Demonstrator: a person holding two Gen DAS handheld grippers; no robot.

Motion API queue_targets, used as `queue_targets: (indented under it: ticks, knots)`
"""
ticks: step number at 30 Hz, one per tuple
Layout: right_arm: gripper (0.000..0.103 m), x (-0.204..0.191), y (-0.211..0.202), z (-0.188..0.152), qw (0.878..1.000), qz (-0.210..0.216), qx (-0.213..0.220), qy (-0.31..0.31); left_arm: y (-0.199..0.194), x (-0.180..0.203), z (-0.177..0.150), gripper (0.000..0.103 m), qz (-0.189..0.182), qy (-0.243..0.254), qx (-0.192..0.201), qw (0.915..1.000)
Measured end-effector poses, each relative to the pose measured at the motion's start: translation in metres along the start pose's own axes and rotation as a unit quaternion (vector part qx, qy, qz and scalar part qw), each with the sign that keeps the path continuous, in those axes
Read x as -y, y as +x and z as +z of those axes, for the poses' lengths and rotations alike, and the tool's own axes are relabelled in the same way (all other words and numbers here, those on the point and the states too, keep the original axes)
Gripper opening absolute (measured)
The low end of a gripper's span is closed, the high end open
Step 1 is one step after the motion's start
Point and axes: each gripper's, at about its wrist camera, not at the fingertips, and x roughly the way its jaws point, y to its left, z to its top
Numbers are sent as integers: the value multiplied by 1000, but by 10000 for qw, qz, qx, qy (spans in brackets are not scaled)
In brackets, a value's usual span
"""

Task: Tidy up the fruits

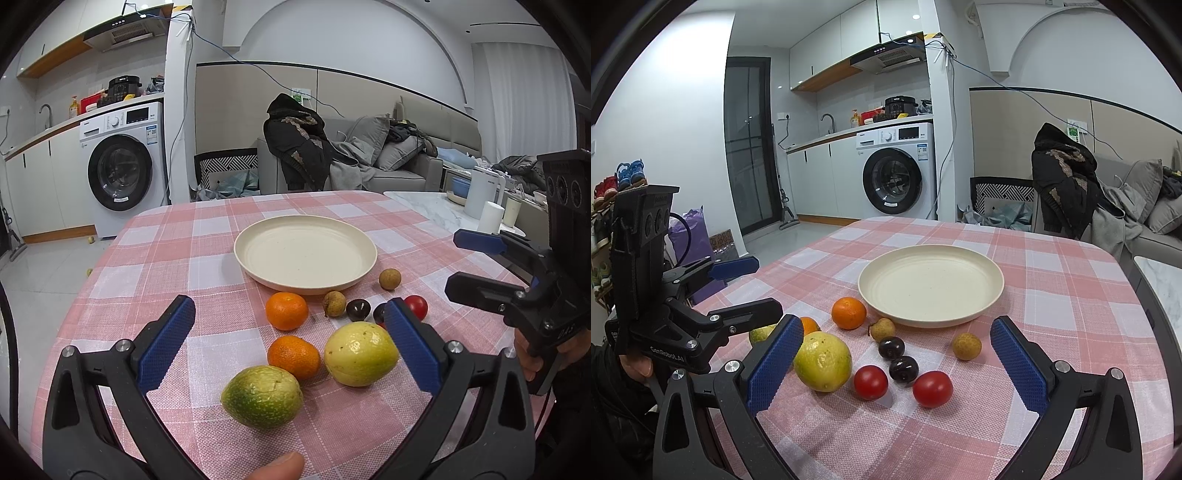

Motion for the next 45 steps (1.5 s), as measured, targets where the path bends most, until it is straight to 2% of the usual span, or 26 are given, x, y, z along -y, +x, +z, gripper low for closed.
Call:
queue_targets:
  ticks: [25,29,39,45]
  knots:
    - [103,1,0,-1,10000,-60,-11,-40,2,2,-1,102,13,-12,-3,10000]
    - [103,0,4,-1,9997,-172,-177,-33,2,2,-1,102,15,-15,0,10000]
    - [103,6,8,0,9994,-135,-304,112,3,-2,-3,102,52,-80,-41,9999]
    - [103,9,11,3,9985,-319,-430,78,8,-6,-2,102,123,-173,-179,9996]
